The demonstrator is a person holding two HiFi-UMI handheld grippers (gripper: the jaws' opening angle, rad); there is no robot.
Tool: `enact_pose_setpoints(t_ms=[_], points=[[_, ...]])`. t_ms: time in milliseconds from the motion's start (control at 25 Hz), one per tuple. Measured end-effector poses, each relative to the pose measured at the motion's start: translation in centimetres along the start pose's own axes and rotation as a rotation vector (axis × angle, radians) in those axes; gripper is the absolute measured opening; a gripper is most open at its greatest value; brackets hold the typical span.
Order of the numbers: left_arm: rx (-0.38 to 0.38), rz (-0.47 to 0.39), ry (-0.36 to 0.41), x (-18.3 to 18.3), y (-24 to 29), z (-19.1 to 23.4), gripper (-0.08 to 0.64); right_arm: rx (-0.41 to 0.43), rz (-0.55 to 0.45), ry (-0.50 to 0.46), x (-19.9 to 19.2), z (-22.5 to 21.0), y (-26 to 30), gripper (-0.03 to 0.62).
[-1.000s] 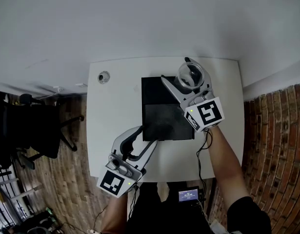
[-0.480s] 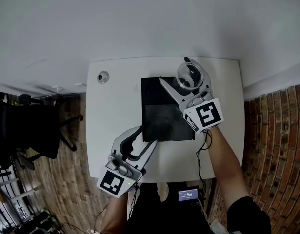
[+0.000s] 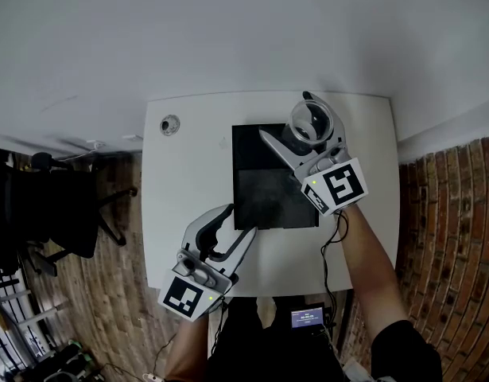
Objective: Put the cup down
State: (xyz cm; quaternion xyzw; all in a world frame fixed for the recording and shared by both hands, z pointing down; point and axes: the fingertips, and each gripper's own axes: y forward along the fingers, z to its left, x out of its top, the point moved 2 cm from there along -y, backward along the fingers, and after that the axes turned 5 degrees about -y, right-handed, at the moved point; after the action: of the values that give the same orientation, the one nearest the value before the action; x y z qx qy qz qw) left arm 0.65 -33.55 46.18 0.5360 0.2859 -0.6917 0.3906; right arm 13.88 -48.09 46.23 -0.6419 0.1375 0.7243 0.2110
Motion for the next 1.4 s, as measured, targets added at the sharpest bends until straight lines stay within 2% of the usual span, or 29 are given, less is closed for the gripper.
enact_pose_setpoints(t_ms=[320,960,1160,1400], points=[[0.002,-0.004,0.002,0.3,-0.3,0.2,0.166,0.026,-0.013,-0.022,0.5,0.5,0.3,0.471],[0.014,-0.006,0.022,0.8,-0.8,-0.2,0.166,-0.018,0.013,-0.046,1.0,-0.1,-1.7,0.483],[0.024,-0.01,0.037,1.3,-1.5,-0.5,0.166,-0.041,0.021,-0.02,1.5,-0.1,-3.3,0.483],[0.045,-0.02,0.06,2.2,-2.8,-0.9,0.166,-0.103,0.047,0.067,2.3,-0.2,-7.3,0.482]])
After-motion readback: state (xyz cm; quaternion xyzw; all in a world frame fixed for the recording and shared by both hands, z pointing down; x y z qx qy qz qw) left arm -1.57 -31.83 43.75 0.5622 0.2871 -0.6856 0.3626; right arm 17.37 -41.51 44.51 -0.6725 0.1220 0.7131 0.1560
